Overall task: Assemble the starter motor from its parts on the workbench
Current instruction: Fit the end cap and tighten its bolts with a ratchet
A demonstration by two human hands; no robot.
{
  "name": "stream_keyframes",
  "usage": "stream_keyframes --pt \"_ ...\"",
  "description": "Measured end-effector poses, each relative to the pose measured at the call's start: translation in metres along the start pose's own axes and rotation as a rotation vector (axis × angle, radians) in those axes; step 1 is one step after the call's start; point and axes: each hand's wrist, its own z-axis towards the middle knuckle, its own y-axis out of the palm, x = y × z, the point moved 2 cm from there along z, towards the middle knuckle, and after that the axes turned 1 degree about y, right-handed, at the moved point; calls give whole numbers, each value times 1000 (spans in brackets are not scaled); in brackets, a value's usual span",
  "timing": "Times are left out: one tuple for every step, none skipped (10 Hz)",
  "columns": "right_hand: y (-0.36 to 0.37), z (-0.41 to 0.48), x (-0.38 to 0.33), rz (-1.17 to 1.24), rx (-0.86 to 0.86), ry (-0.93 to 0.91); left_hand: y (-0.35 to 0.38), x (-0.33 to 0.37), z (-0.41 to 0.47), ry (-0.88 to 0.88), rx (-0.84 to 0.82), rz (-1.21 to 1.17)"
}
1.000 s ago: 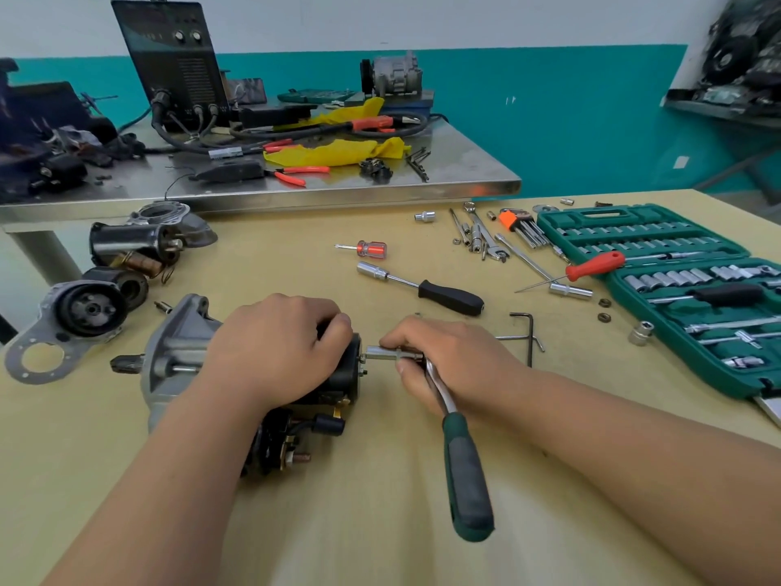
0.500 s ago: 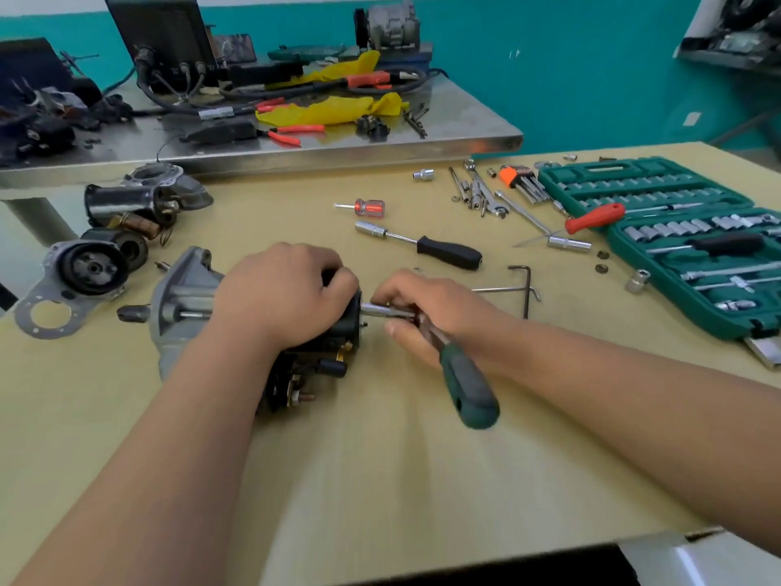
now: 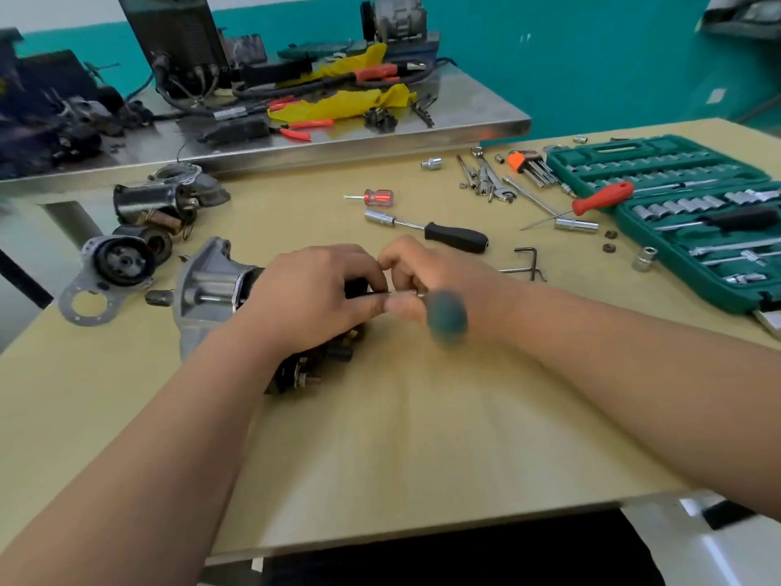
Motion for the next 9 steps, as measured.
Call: stream_keyframes --pt "-3 1 5 -339 -33 -27 1 -3 0 -12 -19 32" --pt "4 7 -1 95 78 364 2 -5 -1 -4 -35 77" --pt "16 5 4 854 -245 903 1 -5 -1 0 -64 80" --pt "13 3 5 833 -200 791 1 -5 -1 9 -93 88" --pt "-3 -3 -3 -129 64 65 2 -6 -1 30 -96 92" --pt "1 -7 -1 -380 82 -231 1 -6 -1 22 -95 97" --pt "17 4 1 637 -115 574 1 -8 -2 1 -100 108" --pt "22 3 0 722 -119 645 2 -9 -3 6 -101 91" --pt "5 -8 -5 -181 37 63 2 -10 -4 18 -94 104"
